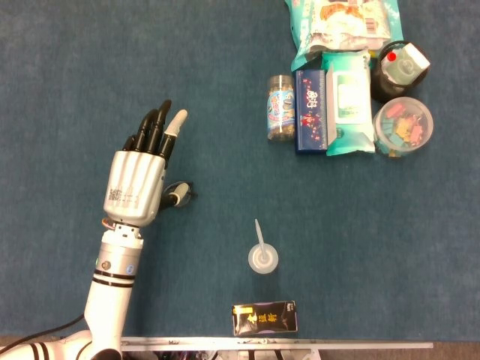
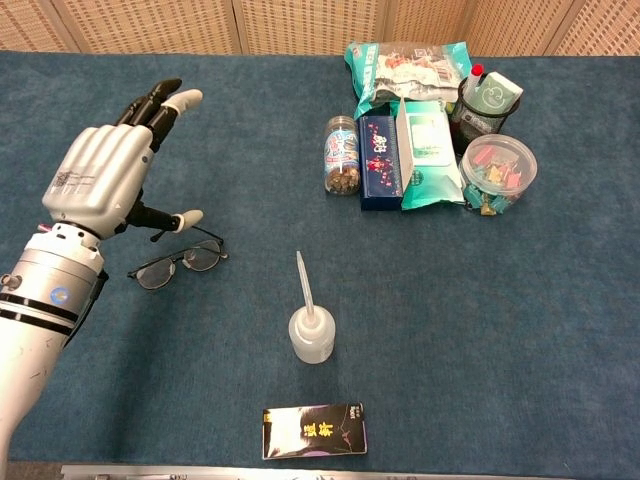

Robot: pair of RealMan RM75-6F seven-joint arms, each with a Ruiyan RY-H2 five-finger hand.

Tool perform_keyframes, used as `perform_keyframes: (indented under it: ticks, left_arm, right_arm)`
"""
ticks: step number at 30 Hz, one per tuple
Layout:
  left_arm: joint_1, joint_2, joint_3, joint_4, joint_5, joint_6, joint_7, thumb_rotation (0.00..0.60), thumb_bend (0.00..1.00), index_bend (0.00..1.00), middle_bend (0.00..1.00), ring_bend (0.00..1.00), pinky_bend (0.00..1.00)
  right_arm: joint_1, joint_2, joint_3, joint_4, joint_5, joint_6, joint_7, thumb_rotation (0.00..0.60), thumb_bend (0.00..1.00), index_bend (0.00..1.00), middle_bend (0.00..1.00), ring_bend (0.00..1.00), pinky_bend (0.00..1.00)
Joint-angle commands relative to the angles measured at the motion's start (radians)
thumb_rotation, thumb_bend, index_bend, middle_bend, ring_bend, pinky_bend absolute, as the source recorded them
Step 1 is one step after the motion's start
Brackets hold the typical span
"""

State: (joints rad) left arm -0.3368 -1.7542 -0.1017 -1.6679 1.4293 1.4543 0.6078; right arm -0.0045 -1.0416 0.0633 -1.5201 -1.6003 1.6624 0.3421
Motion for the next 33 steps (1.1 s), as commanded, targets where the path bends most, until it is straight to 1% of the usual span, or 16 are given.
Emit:
perform_keyframes:
  ticks: [1, 11, 23, 33]
  left_arm:
    - [-0.003, -0.001, -0.005, 0.002, -0.002, -0.003, 0.01, 0.6, 0.12, 0.08, 0.0, 0.09, 0.35]
    - [-0.001, -0.004, -0.021, 0.033, -0.044, -0.018, 0.016, 0.6, 0.12, 0.08, 0.0, 0.09, 0.35]
    - [0.016, 0.001, -0.018, 0.072, -0.067, -0.016, -0.011, 0.6, 0.12, 0.08, 0.0, 0.09, 0.35]
    - [0.039, 0.012, 0.0, 0.099, -0.07, -0.005, -0.036, 0.6, 0.12, 0.08, 0.0, 0.09, 0.35]
  right_arm:
    - [-0.001, 0.0, 0.0, 0.0, 0.001, 0.001, 0.001, 0.6, 0.52, 0.56, 0.45, 0.32, 0.3]
    - [-0.001, 0.0, 0.002, 0.001, 0.002, 0.001, 0.003, 0.6, 0.52, 0.56, 0.45, 0.32, 0.3]
    - [0.0, -0.001, 0.001, -0.001, 0.001, -0.002, -0.003, 0.6, 0.52, 0.56, 0.45, 0.32, 0.3]
    - [-0.001, -0.001, 0.001, -0.002, -0.001, 0.0, -0.005, 0.6, 0.52, 0.56, 0.45, 0.32, 0.3]
